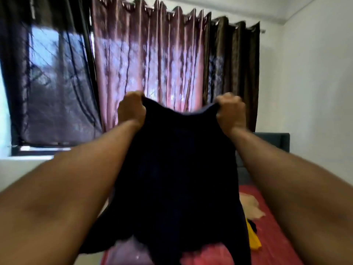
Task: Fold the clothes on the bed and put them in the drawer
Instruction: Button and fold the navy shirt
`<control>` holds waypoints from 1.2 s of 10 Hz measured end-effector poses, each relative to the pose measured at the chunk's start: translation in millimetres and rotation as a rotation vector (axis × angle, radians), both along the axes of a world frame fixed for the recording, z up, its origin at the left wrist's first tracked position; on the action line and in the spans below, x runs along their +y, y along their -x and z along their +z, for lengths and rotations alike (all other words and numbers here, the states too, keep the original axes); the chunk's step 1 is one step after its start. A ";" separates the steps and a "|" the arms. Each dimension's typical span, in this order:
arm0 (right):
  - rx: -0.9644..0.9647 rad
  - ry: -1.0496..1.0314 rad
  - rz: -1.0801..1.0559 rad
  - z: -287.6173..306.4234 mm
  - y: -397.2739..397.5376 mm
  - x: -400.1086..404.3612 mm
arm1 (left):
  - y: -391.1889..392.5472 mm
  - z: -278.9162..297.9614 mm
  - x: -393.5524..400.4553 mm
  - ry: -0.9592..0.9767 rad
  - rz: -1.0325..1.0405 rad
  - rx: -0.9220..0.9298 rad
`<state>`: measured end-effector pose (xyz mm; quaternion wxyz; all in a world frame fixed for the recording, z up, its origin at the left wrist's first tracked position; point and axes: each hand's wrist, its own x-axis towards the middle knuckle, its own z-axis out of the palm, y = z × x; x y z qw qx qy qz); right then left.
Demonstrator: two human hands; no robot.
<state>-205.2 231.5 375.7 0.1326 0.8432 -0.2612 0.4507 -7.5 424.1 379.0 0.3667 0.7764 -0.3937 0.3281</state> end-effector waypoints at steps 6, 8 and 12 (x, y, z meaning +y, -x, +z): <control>0.860 -0.882 0.504 -207.5 36.6 26.9 | 12.4 -267.6 30.0 0.521 -0.472 0.682; 1.197 -1.171 0.540 -434.9 41.8 67.1 | 61.0 -536.7 93.9 0.524 0.034 1.256; -0.024 -1.493 0.505 -498.6 37.4 56.5 | 36.7 -562.1 95.3 0.648 0.118 1.413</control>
